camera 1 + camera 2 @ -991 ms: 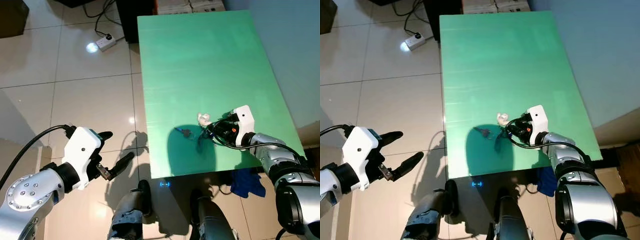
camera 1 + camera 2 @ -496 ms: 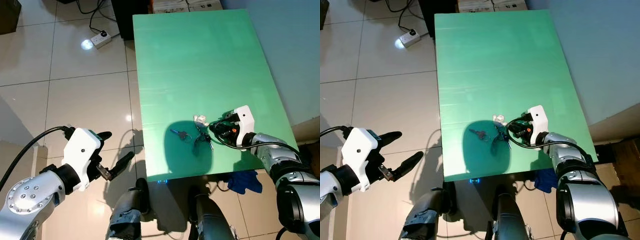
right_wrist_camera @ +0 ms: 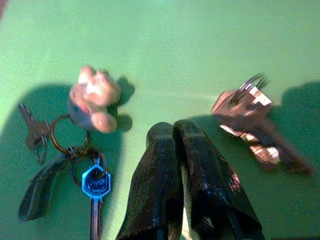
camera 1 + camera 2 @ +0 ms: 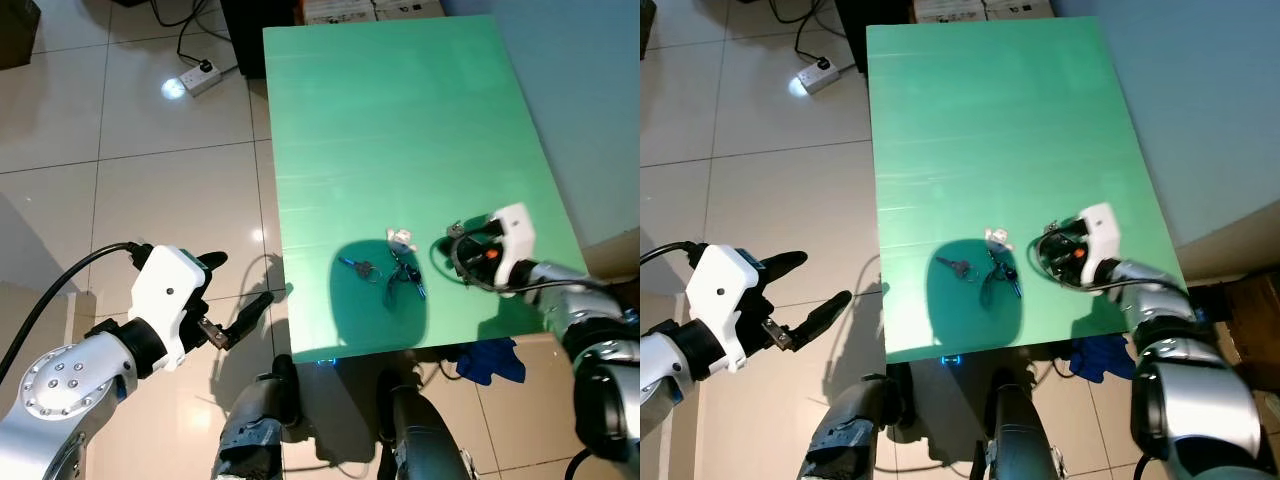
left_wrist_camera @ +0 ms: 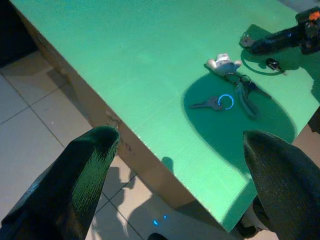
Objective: Hang keys on a hook
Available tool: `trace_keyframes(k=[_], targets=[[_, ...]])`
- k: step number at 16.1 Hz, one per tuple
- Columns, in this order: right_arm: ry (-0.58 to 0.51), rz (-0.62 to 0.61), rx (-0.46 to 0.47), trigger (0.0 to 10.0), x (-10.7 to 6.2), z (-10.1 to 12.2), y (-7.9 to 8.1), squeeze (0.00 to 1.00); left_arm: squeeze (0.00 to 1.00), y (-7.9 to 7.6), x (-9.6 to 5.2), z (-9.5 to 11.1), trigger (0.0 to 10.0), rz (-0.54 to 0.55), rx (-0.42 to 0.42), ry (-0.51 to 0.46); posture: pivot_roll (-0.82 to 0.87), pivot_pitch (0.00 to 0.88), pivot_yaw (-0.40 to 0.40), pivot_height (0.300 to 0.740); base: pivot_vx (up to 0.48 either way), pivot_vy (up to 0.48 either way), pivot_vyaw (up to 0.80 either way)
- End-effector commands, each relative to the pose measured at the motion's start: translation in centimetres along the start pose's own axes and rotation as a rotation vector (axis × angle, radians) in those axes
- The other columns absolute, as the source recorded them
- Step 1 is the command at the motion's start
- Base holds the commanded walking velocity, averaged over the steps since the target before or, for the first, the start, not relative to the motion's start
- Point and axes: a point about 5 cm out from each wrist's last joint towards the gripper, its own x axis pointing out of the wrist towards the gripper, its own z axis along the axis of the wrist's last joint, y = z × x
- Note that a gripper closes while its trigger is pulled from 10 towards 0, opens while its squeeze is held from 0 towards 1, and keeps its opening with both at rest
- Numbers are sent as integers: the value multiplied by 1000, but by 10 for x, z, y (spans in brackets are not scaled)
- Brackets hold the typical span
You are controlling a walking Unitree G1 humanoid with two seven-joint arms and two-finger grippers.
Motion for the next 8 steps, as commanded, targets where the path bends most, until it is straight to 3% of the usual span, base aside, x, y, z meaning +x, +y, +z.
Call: trace_keyframes(k=[1,3,4,5,8], targets=[[3,38,11,0,-3,-1,0,0,0,-4,2,-3,10000,-17,-12,12,49,417,34,740,0,0,0],[9,90,-22,0,-2,6,2,0,0,-5,5,-3,10000,-19,-14,5,41,417,32,740,0,0,0],[35,186,-98,10000,2,10,10,812,0,-5,6,-3,10000,-21,-17,4,36,421,31,740,0,0,0],[76,235,-125,10000,3,8,14,1000,0,-6,7,-4,10000,-28,-17,7,25,424,31,740,0,0,0],[123,238,-152,10000,6,11,16,1000,0,-8,9,-5,10000,-62,-10,17,7,426,34,740,0,0,0]])
